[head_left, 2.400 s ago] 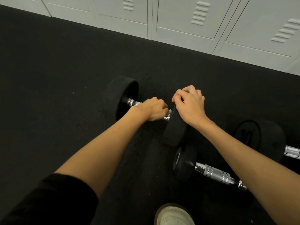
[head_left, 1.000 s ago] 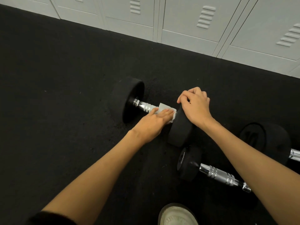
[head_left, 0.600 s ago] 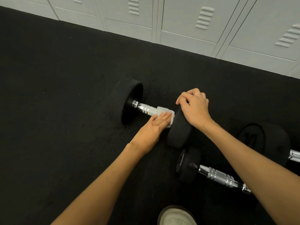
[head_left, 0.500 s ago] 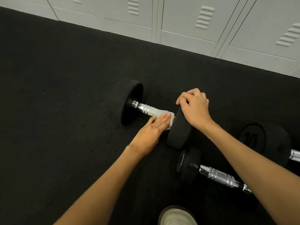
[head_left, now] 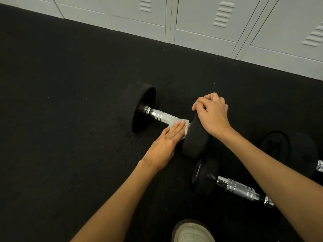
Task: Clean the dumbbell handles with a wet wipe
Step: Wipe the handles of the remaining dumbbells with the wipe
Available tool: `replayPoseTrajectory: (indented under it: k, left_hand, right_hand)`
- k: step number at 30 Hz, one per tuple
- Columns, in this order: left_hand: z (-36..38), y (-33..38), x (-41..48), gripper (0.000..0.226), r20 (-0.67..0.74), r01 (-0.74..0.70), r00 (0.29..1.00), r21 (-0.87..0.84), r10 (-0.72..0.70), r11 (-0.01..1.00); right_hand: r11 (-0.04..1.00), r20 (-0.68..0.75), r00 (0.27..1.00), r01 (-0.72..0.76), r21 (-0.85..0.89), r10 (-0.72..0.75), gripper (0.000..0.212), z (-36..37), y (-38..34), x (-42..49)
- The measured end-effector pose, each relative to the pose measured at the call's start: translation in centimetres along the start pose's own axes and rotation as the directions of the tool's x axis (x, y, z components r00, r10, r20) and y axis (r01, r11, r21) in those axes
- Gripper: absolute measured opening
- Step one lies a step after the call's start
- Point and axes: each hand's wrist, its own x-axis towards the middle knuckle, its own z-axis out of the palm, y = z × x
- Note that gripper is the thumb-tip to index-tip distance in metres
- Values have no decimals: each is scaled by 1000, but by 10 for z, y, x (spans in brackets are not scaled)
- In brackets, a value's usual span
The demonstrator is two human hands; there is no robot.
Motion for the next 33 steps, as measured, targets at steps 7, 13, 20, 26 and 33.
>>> replayPoseTrajectory:
  k: [7, 13, 20, 26, 33]
  left_hand:
    - [-1, 17, -13, 52, -8, 146, 987, -365, -160, 920]
    - [-2, 42, 5, 31, 335, 381, 723, -923, -604, -56]
    - [-13, 22, 51, 29, 650, -97, 536, -587, -539, -804]
    - [1, 23, 60, 38, 617, -217, 510, -582, -599, -784]
    - [-3, 21, 32, 41, 615, -133, 574, -581, -541, -803]
  right_hand:
    - [1000, 13, 1000, -18, 24, 18, 27, -1, 0, 2]
    - [999, 12, 1000, -26, 38, 26, 27, 0, 0, 3]
    - [998, 0, 999, -36, 42, 36, 28, 1, -1, 2]
    - [999, 6, 999, -41, 31, 40, 28, 0, -1, 3]
    - [999, 8, 999, -36, 21, 36, 27, 0, -1, 2]
